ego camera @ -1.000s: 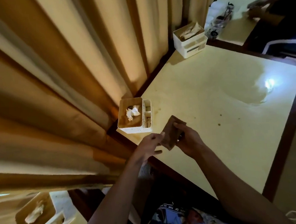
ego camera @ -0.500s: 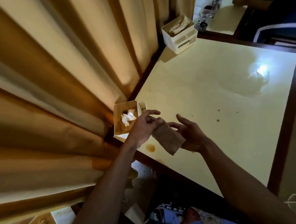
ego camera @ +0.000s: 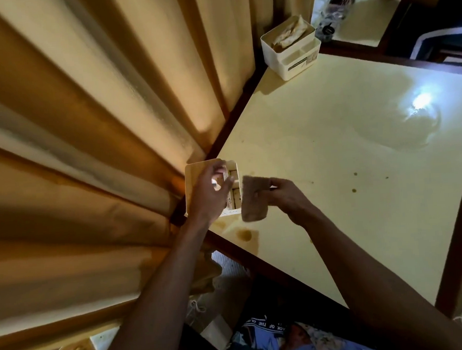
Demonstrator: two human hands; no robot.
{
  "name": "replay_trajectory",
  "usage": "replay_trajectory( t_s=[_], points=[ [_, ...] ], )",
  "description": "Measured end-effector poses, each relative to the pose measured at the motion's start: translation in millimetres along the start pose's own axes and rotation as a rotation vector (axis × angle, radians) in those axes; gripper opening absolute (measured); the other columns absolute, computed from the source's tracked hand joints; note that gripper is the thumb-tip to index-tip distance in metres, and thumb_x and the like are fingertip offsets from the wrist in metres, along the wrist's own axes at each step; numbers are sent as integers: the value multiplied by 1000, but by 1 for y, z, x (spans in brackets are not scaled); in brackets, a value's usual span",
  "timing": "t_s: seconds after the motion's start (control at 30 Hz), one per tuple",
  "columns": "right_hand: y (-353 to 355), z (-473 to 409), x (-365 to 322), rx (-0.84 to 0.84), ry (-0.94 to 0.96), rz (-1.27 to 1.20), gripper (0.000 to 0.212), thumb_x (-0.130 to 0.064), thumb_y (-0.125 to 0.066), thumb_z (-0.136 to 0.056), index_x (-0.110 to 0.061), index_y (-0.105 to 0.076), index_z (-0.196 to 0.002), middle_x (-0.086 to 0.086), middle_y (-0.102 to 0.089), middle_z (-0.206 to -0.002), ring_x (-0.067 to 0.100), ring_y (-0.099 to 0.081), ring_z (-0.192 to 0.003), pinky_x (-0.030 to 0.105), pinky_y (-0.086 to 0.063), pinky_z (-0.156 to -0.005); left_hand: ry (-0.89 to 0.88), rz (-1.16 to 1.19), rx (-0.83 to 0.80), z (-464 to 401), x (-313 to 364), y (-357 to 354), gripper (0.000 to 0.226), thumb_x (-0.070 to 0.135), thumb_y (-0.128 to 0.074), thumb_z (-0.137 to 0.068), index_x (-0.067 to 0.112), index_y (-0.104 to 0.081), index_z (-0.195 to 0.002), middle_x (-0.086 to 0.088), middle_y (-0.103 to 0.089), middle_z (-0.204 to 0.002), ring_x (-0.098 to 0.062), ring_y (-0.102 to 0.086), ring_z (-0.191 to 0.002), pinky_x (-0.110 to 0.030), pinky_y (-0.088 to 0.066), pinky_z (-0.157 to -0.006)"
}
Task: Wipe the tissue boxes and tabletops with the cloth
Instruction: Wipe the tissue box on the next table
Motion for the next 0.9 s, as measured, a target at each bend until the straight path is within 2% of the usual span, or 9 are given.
replay_trajectory(
  t_s=[0.07, 0.17, 0.23, 0.33, 0.47, 0.57, 0.63, 0.7, 0.9],
  points=[
    [9, -5, 1, 168, -40, -6, 39, -22, -81, -67, -14, -70, -104, 8, -75, -101, 29, -74, -98, 50, -64, -85, 14, -175, 140, -2, -18, 19, 46, 27, -75, -94, 23, -57, -136, 3, -58, -136, -15, -51, -128, -35, -47, -105],
    [7, 2, -10, 360, 3, 134, 22, -22, -72, -85, -18, -62, -105, -3, -69, -93, 13, -67, -82, 30, -53, -65, 254, -327, 135, 2, -62, 26, 90, 43, -82, -83, 22, -33, -156, -7, -33, -160, -30, -26, -150, -53, -29, -121],
    [-9, 9, -6, 399, 31, 186, 17, -27, -64, -95, -18, -61, -109, 0, -70, -96, 13, -65, -79, 30, -49, -64, 428, -313, 64, 11, -85, 18, 119, 51, -85, -77, 22, -9, -164, -7, -9, -171, -32, -5, -158, -58, -16, -126],
    [-49, 17, 20, 333, 39, 207, 23, -35, -52, -105, -18, -55, -121, 5, -71, -103, 26, -69, -86, 37, -54, -72, 530, -305, 10, 19, -101, 3, 142, 59, -87, -73, 18, 16, -163, -8, 12, -173, -32, 10, -159, -55, -5, -129],
    [-90, 40, 46, 267, 37, 187, 30, -34, -39, -112, -24, -40, -140, 6, -73, -100, 22, -71, -76, 31, -51, -57, 540, -371, 59, 25, -108, -3, 149, 66, -85, -70, 13, 21, -162, -9, 14, -173, -30, 9, -160, -51, -2, -130],
    [-95, 38, 48, 248, 17, 174, 47, -52, -35, -109, -27, -34, -149, 6, -71, -123, 28, -73, -98, 42, -61, -76, 534, -394, 75, 26, -109, -3, 147, 66, -84, -71, 11, 18, -162, -11, 10, -173, -32, 6, -160, -49, -3, -130],
    [-94, 30, 40, 230, 29, 184, 62, -66, -31, -104, -28, -32, -153, 4, -65, -136, 28, -69, -112, 50, -60, -90, 541, -388, 95, 26, -109, -2, 147, 65, -85, -71, 11, 16, -163, -12, 5, -173, -34, 2, -160, -49, -4, -129],
    [-93, 21, 30, 208, 35, 176, 81, -82, -26, -94, -27, -34, -154, 5, -64, -138, 31, -67, -117, 55, -58, -94, 545, -382, 120, 26, -108, 0, 148, 63, -87, -70, 11, 15, -164, -12, 2, -173, -34, -2, -160, -48, -5, -128],
    [-89, -41, -10, 163, 32, 212, 96, -91, -23, -88, -27, -31, -159, 8, -55, -153, 34, -55, -137, 58, -44, -113, 554, -366, 131, 26, -106, 1, 137, 35, -88, -74, 13, 14, -164, -11, 0, -173, -34, -3, -159, -47, -6, -130]
  ],
)
Point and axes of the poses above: each hand's wrist, its own z-axis away from the middle knuckle, its own y-axis out of the back of the hand, x = y × z, the point moved 8 cm from there along -z, towards the middle knuckle
